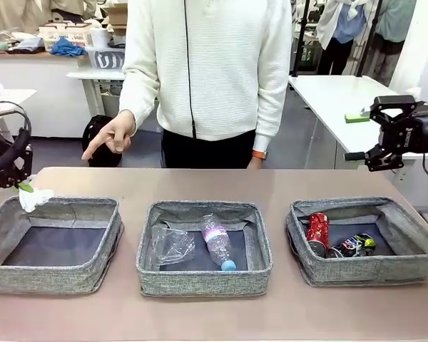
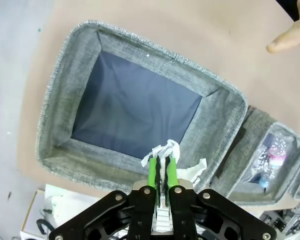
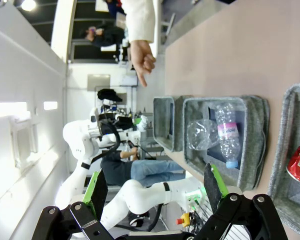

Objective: Sort the waste into the appropriate baskets.
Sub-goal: Place the picked waste into the Fabric basket indicated by the person.

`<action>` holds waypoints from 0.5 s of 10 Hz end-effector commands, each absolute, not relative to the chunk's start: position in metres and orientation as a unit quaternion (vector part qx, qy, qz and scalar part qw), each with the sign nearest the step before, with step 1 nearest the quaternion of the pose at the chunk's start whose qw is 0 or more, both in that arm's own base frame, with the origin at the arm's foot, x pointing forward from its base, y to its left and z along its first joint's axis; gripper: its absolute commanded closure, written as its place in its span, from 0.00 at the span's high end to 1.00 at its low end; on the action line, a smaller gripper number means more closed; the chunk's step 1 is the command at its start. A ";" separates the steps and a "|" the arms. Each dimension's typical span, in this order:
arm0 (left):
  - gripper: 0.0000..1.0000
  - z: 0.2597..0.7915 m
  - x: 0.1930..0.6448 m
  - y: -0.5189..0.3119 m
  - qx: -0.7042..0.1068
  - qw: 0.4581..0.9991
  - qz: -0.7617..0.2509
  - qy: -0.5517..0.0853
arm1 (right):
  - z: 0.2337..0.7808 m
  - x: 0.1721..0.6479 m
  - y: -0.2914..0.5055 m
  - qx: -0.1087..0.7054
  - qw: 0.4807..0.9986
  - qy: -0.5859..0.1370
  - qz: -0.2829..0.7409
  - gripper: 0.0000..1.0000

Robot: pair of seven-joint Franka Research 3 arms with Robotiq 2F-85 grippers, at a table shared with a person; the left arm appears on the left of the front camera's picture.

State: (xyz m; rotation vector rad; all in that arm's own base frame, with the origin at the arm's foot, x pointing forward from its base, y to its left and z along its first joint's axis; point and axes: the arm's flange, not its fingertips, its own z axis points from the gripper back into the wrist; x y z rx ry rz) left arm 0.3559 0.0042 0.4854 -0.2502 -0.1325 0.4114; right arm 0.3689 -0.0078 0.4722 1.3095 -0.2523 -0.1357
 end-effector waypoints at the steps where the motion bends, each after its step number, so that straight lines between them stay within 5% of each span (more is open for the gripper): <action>1: 0.07 0.493 0.353 0.003 -0.115 0.972 0.192 -0.075 | 0.477 0.372 -0.005 0.614 0.777 -0.118 -0.072 1.00; 4: 0.11 0.492 0.356 0.002 -0.111 0.973 0.189 -0.072 | 0.477 0.372 -0.005 0.614 0.777 -0.118 -0.072 1.00; 5: 0.65 0.493 0.355 0.001 -0.110 0.976 0.168 -0.078 | 0.477 0.372 -0.005 0.614 0.777 -0.118 -0.072 1.00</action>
